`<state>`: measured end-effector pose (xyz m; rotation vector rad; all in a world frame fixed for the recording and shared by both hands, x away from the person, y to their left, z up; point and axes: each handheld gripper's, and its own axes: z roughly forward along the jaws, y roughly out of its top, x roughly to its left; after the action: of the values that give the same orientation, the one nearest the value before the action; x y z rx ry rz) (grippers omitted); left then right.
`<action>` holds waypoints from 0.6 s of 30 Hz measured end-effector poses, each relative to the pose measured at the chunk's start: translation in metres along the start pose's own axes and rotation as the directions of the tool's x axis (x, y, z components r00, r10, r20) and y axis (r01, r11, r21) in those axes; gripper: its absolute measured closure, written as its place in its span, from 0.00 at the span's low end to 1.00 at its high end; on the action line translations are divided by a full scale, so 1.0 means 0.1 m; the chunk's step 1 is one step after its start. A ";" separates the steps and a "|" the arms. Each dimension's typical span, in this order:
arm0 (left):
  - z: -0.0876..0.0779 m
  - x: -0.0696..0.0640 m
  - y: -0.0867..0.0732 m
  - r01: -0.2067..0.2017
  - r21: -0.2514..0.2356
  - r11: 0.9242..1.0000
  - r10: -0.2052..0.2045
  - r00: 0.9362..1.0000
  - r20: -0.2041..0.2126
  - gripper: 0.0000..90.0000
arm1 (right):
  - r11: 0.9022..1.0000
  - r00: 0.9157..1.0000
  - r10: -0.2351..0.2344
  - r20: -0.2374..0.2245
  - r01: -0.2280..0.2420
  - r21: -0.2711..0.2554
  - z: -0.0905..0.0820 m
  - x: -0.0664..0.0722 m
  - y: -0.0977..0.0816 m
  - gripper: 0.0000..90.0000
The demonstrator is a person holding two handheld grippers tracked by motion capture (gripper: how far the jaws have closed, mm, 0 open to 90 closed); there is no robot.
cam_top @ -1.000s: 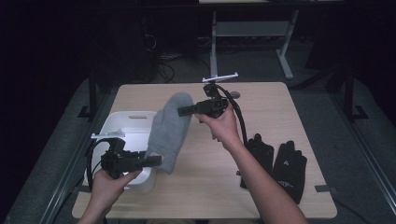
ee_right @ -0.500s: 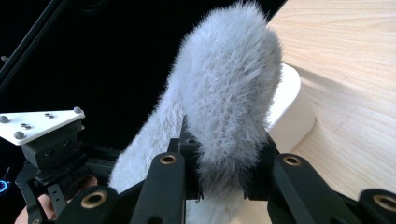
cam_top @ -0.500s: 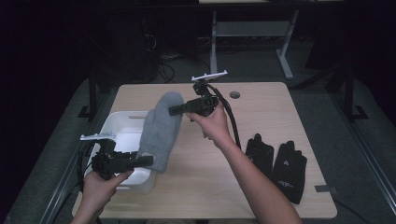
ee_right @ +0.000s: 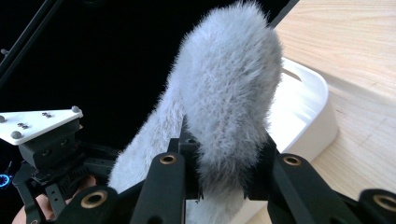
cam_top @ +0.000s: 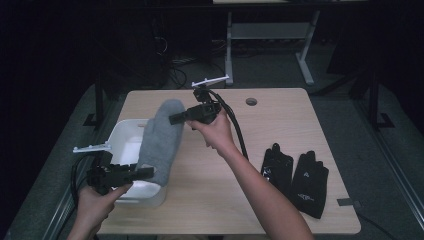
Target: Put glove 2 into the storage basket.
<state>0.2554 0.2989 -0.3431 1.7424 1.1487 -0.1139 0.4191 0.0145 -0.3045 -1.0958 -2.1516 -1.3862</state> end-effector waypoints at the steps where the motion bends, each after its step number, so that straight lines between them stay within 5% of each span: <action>1: -0.01 0.00 -0.01 0.008 -0.010 1.000 -0.008 1.000 0.000 0.46 | 1.000 1.000 0.005 -0.002 -0.004 0.005 0.02 0.01 0.01 0.81; 18: -0.16 0.18 -0.11 0.052 -0.032 0.998 -0.053 0.998 -0.023 0.46 | 1.000 0.999 0.012 -0.037 -0.011 0.016 0.33 0.03 0.07 0.81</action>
<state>0.2503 0.3233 -0.3523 1.6908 1.2078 -0.1073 0.4259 0.0464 -0.3138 -1.0664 -2.1231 -1.3719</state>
